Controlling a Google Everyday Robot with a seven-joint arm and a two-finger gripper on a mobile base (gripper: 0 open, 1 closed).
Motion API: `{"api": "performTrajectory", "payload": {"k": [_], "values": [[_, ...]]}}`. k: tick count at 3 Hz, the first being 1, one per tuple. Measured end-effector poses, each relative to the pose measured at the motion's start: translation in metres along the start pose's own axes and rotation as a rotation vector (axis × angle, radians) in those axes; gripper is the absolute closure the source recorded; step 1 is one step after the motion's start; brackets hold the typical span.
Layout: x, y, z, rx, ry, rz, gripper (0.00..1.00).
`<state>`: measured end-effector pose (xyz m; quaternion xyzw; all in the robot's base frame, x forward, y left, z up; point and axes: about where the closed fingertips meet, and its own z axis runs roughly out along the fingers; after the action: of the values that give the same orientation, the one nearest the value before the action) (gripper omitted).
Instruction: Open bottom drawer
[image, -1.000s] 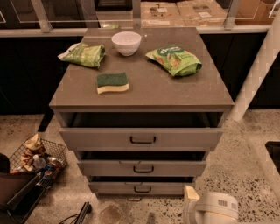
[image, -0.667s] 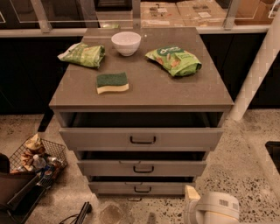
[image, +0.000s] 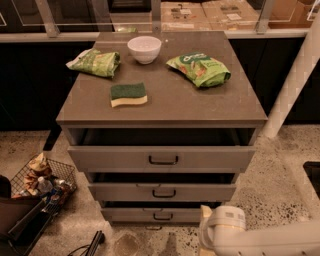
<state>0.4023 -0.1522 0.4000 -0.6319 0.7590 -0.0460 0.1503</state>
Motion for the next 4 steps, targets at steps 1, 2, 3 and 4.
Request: {"api": "performTrajectory", "payload": {"k": [1, 2, 3, 4], "values": [[-0.017, -0.002, 0.058, -0.035, 0.017, -0.048, 0.00], [-0.026, 0.000, 0.097, -0.061, 0.022, -0.079, 0.00], [-0.032, 0.007, 0.123, -0.075, 0.014, -0.088, 0.00], [-0.041, 0.008, 0.143, -0.078, -0.020, -0.093, 0.00]]}}
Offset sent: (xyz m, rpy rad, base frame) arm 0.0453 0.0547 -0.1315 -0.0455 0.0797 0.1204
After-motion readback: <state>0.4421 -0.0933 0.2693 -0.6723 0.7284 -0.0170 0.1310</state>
